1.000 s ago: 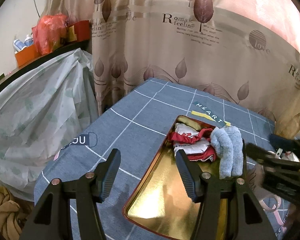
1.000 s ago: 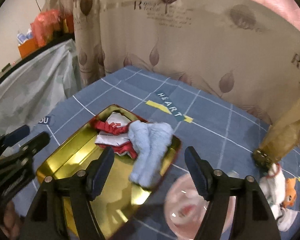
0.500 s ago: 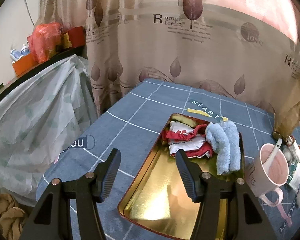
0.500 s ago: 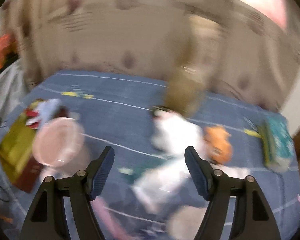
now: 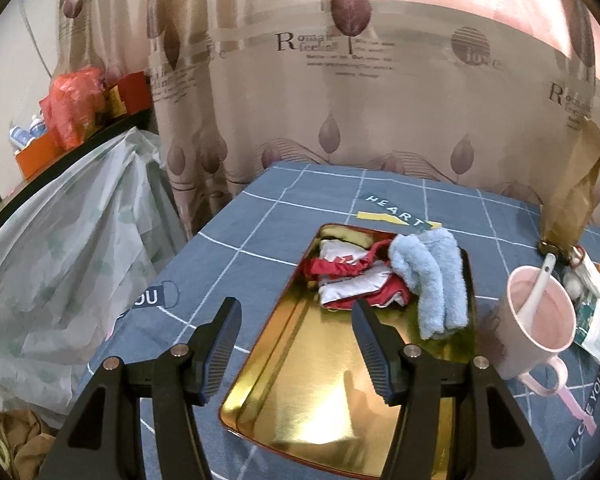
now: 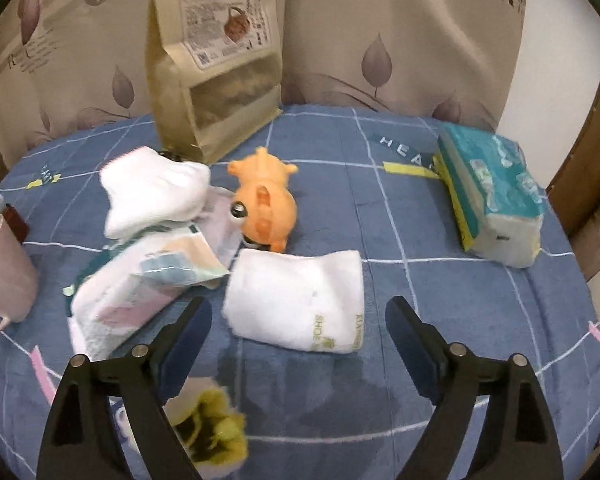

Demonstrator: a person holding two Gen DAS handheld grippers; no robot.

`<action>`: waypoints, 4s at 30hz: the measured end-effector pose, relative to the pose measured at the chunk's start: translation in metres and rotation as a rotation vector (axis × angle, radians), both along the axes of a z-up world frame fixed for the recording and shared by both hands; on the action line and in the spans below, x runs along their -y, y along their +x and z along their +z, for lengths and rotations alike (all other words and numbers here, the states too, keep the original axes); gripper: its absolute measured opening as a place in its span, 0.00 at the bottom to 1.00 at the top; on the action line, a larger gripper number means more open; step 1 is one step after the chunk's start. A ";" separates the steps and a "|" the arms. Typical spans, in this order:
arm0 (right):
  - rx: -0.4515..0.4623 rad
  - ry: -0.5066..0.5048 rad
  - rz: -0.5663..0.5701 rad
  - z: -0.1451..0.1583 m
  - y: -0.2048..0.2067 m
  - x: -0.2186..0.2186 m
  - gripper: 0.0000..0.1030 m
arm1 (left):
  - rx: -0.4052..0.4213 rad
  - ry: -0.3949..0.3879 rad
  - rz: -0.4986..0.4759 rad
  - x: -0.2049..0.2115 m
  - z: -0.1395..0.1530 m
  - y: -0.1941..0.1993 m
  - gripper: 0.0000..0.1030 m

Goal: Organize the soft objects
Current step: 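Move the right gripper back and grasp the white sock, then grasp the white-and-green wet-wipe pack with the left gripper, then carry the wet-wipe pack with the left gripper over the gold tray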

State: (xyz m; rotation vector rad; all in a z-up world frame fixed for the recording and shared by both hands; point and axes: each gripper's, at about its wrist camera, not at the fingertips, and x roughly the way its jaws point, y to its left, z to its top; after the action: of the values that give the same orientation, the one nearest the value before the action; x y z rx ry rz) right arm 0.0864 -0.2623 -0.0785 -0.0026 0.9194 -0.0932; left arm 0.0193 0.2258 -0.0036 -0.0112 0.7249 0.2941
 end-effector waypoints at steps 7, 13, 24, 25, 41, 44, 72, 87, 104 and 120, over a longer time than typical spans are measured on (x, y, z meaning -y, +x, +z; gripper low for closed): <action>-0.011 0.038 0.005 -0.019 0.015 0.013 0.84 | 0.017 -0.016 -0.094 0.034 0.011 -0.005 0.57; -0.005 0.030 0.022 -0.028 0.027 0.015 0.78 | -0.017 -0.021 -0.243 0.087 0.017 0.000 0.57; 0.017 0.102 0.007 -0.027 0.018 0.030 0.49 | -0.100 -0.057 -0.536 0.205 0.003 0.019 0.57; 0.016 0.098 -0.006 -0.027 0.015 0.035 0.49 | -0.108 -0.056 -0.559 0.214 0.001 0.021 0.57; 0.023 0.096 -0.051 -0.029 -0.002 0.059 0.51 | -0.310 -0.093 -0.864 0.323 -0.037 0.073 0.71; 0.021 0.092 -0.048 -0.028 -0.002 0.059 0.52 | -0.343 -0.089 -0.864 0.334 -0.046 0.088 0.72; 0.004 0.054 -0.032 -0.031 0.001 0.049 0.60 | -0.422 -0.119 -0.776 0.351 -0.097 0.118 0.59; 0.004 0.054 -0.032 -0.031 0.002 0.048 0.60 | -0.396 -0.155 -0.794 0.338 -0.074 0.082 0.59; 0.003 0.054 -0.033 -0.031 0.002 0.049 0.60 | -0.303 -0.121 -0.785 0.305 -0.029 0.035 0.59; 0.003 0.054 -0.033 -0.031 0.002 0.048 0.60 | -0.191 -0.079 -0.664 0.230 0.023 0.012 0.59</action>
State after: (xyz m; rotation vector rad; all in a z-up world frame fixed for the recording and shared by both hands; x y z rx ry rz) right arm 0.0880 -0.3106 -0.1097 0.0624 0.9186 -0.0991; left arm 0.0308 -0.0043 0.0192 0.1821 0.8874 -0.3726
